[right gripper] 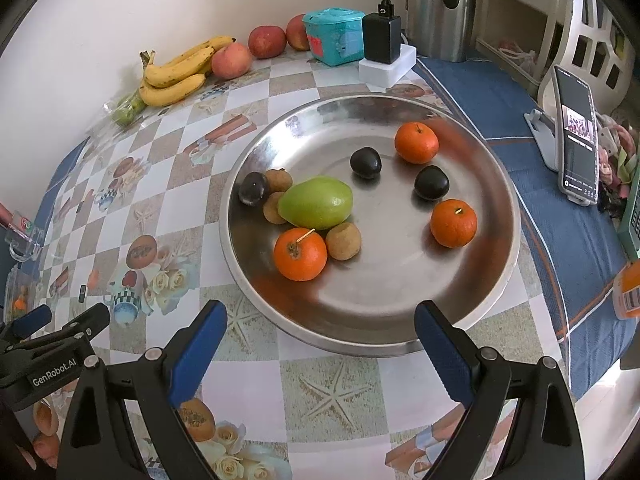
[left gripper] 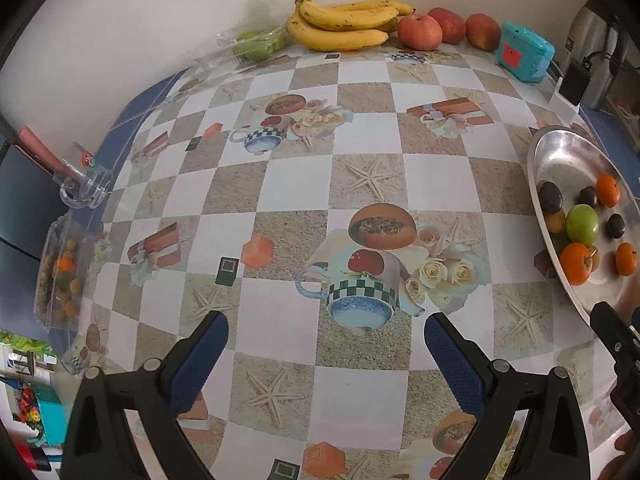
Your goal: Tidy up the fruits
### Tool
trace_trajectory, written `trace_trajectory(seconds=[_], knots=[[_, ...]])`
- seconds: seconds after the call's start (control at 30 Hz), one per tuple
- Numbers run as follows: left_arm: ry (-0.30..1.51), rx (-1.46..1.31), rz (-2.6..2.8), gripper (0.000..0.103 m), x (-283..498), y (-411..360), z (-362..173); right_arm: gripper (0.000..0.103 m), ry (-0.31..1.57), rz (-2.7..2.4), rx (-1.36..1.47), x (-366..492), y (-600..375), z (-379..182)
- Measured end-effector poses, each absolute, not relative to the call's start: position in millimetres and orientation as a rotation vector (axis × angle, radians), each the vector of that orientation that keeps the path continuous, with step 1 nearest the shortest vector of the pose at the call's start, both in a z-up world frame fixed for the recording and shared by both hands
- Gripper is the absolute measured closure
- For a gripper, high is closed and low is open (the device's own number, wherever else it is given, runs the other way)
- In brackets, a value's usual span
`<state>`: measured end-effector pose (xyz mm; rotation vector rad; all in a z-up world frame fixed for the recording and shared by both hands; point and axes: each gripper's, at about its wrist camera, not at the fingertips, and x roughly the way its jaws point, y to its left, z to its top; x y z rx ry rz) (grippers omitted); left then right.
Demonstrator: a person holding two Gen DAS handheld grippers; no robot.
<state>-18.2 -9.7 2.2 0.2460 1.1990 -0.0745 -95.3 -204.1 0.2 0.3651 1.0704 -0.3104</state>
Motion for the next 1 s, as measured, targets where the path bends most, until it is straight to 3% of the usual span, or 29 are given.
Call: trace_trajectory(seconds=[1.0], knots=[[1.204,0.233,-0.117,0.003,-18.4,-15.2,3.0,0.008,1.067,-0.313,0.366,-94.3,-206.8,1.4]])
